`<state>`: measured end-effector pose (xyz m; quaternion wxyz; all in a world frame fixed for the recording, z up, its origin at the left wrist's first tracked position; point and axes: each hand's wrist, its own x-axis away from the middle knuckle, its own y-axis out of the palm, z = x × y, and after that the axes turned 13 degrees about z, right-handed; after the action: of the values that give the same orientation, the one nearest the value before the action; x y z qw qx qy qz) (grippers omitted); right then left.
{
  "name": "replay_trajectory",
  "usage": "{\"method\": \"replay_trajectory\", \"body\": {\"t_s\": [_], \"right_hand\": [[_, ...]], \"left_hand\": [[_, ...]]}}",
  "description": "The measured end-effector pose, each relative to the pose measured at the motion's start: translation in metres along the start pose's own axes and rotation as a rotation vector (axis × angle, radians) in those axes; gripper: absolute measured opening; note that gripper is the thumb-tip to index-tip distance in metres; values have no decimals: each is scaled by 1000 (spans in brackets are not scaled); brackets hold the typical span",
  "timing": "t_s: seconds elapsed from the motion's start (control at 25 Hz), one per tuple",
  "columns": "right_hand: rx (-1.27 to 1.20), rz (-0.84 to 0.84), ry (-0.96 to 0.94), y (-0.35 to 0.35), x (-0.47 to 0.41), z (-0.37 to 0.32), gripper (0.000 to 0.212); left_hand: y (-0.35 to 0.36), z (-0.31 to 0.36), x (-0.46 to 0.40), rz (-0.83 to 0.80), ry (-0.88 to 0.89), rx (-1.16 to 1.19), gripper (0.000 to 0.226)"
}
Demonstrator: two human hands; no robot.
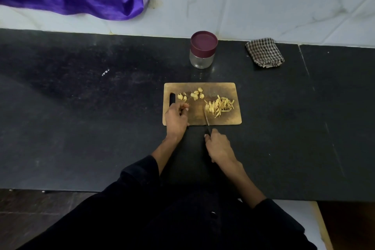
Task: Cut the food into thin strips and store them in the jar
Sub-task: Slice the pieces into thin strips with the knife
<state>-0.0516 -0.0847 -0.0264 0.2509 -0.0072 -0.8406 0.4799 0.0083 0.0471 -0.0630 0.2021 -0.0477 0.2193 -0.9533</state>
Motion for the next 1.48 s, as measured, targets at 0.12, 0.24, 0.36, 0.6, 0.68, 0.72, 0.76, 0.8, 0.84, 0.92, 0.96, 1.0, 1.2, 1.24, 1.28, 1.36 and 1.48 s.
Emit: {"method": "replay_trajectory", "body": {"t_s": [0.12,0.24,0.36,0.6,0.68,0.72,0.76,0.8,0.84,0.92,0.96,1.0,1.2,1.24,1.28,1.36,1.48], "right_hand": [[-36,10,56,-7,-6,4,25],[-72,4,33,-6,-4,3,24],[-99,6,9,-6,-4,5,26],[-103,-2,-18,-12,-4,8,28],[-103,-13,-22,-14,-4,7,27],[-104,-18,-24,-15,-4,7,27],[-104,-23,-23,-14,-4,8,27],[-107,-25,-24,-14,-5,8,27],[-107,-27,-26,-14,-4,8,27],[-104,-29,-28,-13,-4,9,27],[-107,-28,-27,-13,-4,9,27],[-113,-29,-25,-13,-4,9,26],[-96,-21,-29,-11,-3,9,27],[-92,-21,-30,-11,-2,9,27],[-96,-22,-30,-12,-2,10,27],[-101,-20,-25,-12,-3,11,26],[-100,-15,-23,-13,-4,12,27]], "left_hand": [[-1,0,0,-15,21,-7,15],[-3,3,2,27,-62,101,14],[-7,1,-13,88,-161,113,17],[-7,5,-54,8,29,-236,17],[-6,8,-54,0,73,-252,20],[-5,9,-53,4,90,-256,19],[-6,9,-52,4,104,-261,19],[-7,11,-51,4,107,-260,19],[-7,12,-51,5,106,-249,20],[-11,16,-49,9,83,-201,18],[-12,18,-47,20,68,-178,17],[-12,19,-44,32,51,-160,17],[5,24,-14,-65,85,-193,12],[8,23,-10,-92,99,-219,12],[10,22,-7,-109,101,-246,11],[11,21,-6,-99,110,-279,11],[7,24,-5,-37,156,-279,12]]}}
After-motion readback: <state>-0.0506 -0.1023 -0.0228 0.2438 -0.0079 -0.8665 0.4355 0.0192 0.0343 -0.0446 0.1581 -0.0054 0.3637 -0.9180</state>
